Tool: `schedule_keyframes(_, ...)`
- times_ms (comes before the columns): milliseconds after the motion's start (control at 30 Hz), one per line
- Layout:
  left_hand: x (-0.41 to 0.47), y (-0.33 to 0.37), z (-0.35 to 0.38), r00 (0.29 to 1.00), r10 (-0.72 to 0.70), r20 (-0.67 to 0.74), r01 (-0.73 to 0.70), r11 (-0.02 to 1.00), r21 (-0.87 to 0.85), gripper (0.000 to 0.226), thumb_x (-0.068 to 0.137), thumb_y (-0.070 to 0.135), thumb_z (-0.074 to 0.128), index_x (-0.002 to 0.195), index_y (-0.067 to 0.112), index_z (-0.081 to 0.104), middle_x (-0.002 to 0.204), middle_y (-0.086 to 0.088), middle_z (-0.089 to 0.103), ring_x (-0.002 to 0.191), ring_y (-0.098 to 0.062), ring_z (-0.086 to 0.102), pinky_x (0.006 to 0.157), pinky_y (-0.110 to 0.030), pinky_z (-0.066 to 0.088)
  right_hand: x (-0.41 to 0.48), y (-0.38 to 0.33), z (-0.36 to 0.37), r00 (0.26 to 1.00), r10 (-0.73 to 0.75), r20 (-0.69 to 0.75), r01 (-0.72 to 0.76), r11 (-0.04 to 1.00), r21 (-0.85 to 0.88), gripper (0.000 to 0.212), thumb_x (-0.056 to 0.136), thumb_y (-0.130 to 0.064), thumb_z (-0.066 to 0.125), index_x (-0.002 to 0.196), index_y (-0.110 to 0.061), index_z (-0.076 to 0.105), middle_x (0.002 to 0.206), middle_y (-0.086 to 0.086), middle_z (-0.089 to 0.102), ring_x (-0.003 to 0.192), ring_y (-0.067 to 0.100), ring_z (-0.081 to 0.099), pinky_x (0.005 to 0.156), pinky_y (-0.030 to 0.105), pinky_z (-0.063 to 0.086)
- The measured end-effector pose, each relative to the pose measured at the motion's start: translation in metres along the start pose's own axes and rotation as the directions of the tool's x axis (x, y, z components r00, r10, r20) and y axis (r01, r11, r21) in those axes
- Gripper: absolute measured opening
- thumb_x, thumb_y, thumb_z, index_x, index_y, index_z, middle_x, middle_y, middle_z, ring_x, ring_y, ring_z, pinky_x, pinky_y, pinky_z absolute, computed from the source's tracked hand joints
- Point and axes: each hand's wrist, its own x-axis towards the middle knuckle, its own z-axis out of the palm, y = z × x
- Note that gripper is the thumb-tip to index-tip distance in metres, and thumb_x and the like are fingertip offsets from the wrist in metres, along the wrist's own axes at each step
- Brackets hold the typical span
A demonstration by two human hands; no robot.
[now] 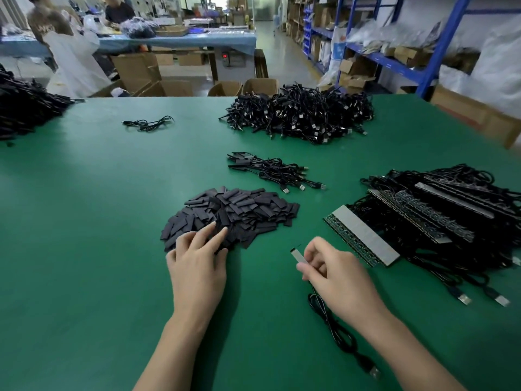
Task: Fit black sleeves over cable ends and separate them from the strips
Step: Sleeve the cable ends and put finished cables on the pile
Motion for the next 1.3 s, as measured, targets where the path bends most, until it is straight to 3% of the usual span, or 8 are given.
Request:
schedule_keyframes(133,0.001,0.004,0.003,0.995,0.094,0.026,-0.095,0.995,0.035,0.035,0.1,0.018,0.065,0.133,0.029,0.069,0.141,0.01,0.063,0.139,-0.022,0.05,0.109,-0.043,0.035,-0.009,0.006,0.016,0.999,0.046,-0.019,-0.041,0.977,0.21,0.019,0.096,-0.032,0.069,0.085,-0.035,0.053,0.075,-0.02,0.069,0.066,0.004,0.065,0.067,0.033,0.055)
schedule_keyframes(333,0.002,0.004,0.004,0.995,0.104,-0.005,-0.104,0.995,0.0,0.032,0.088,0.013,0.079,0.117,0.027,0.079,0.113,0.011,0.076,0.112,-0.02,0.062,0.092,-0.039,0.039,-0.008,0.011,0.019,0.999,0.03,-0.014,-0.025,0.953,0.302,0.014,0.096,-0.032,0.068,0.088,-0.035,0.057,0.076,-0.01,0.065,0.064,0.008,0.058,0.065,0.035,0.051)
schedule_keyframes(533,0.001,0.001,0.006,0.986,0.166,-0.03,-0.166,0.986,-0.003,0.017,0.085,0.021,0.084,0.1,0.029,0.083,0.102,0.013,0.072,0.103,-0.021,0.058,0.087,-0.041,0.041,-0.007,0.015,0.02,0.999,0.012,0.031,-0.02,0.952,0.306,0.008,0.095,-0.035,0.068,0.09,-0.037,0.062,0.076,-0.01,0.064,0.067,0.009,0.058,0.067,0.034,0.052)
schedule_keyframes(700,-0.001,0.01,-0.001,0.971,0.211,-0.111,-0.231,0.948,-0.218,0.014,0.09,0.019,0.079,0.103,0.025,0.082,0.108,0.017,0.075,0.105,-0.012,0.069,0.093,-0.035,0.05,-0.009,0.014,0.016,1.0,0.006,0.023,-0.016,0.889,0.458,0.008,0.096,-0.032,0.068,0.09,-0.034,0.064,0.074,-0.006,0.065,0.069,0.016,0.06,0.065,0.03,0.049)
schedule_keyframes(833,-0.012,0.025,-0.007,0.978,0.211,0.005,-0.16,0.757,-0.634,0.019,0.098,0.014,0.066,0.107,0.026,0.077,0.086,0.013,0.074,0.079,-0.007,0.072,0.075,-0.015,0.051,-0.009,0.013,0.011,0.996,-0.036,0.078,-0.023,0.766,0.643,0.008,0.099,-0.029,0.065,0.093,-0.035,0.065,0.072,-0.006,0.066,0.069,0.009,0.062,0.069,0.031,0.052)
schedule_keyframes(967,-0.019,0.037,-0.005,0.947,0.302,0.11,-0.158,0.736,-0.658,0.025,0.107,0.024,0.049,0.109,0.029,0.073,0.08,0.011,0.055,0.071,-0.013,0.058,0.068,-0.018,0.042,-0.008,0.011,0.012,0.99,-0.062,0.126,-0.058,0.638,0.768,0.005,0.096,-0.029,0.06,0.091,-0.026,0.062,0.071,-0.001,0.064,0.06,0.017,0.061,0.064,0.028,0.052)
schedule_keyframes(1100,-0.023,0.041,-0.004,0.915,0.356,0.189,-0.144,0.726,-0.672,0.03,0.106,0.025,0.042,0.105,0.027,0.072,0.088,0.024,0.057,0.082,-0.002,0.057,0.074,-0.013,0.038,-0.008,0.012,0.014,0.981,-0.085,0.174,-0.095,0.573,0.814,0.006,0.1,-0.021,0.055,0.095,-0.017,0.055,0.069,0.002,0.059,0.054,0.02,0.057,0.059,0.026,0.049)
schedule_keyframes(1300,-0.024,0.044,-0.002,0.893,0.379,0.242,-0.129,0.731,-0.67,0.03,0.105,0.026,0.044,0.117,0.028,0.071,0.091,0.019,0.055,0.086,-0.007,0.058,0.077,-0.016,0.041,-0.008,0.009,0.013,0.96,-0.07,0.272,-0.196,0.525,0.828,0.018,0.094,-0.028,0.055,0.094,-0.01,0.051,0.057,-0.007,0.033,0.05,0.012,0.034,0.054,0.029,0.041)
